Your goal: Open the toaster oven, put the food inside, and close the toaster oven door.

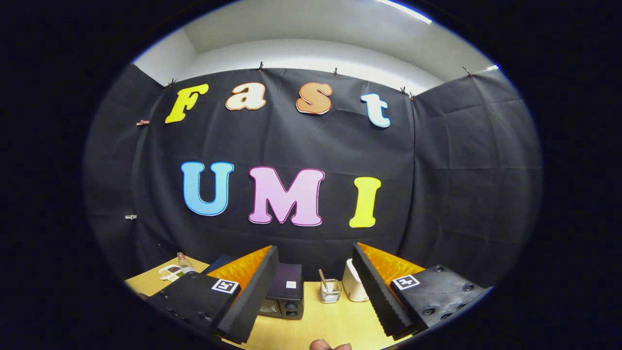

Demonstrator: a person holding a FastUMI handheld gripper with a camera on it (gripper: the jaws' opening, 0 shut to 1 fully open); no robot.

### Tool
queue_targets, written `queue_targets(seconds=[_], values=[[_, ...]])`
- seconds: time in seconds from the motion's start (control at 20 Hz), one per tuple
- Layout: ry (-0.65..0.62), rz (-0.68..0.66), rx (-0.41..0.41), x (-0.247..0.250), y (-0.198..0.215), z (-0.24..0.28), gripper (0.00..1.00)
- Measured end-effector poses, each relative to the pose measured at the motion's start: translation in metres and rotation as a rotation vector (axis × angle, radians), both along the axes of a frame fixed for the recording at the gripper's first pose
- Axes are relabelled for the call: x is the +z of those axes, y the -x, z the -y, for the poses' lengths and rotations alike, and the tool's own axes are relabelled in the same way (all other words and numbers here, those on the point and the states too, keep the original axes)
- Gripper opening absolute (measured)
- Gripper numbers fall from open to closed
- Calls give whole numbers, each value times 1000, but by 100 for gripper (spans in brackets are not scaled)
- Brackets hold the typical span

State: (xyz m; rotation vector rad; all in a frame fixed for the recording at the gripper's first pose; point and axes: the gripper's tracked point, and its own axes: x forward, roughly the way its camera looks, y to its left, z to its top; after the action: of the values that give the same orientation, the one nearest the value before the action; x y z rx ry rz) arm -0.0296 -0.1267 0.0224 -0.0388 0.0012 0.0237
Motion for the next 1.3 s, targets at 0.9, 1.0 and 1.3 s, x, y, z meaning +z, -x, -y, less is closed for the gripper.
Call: queue_targets(seconds=[0.9,1.0,1.3], values=[[18,28,1,8,1,7,99],[14,26,4,7,3,7,99],[14,20,5,4,0,9,99]])
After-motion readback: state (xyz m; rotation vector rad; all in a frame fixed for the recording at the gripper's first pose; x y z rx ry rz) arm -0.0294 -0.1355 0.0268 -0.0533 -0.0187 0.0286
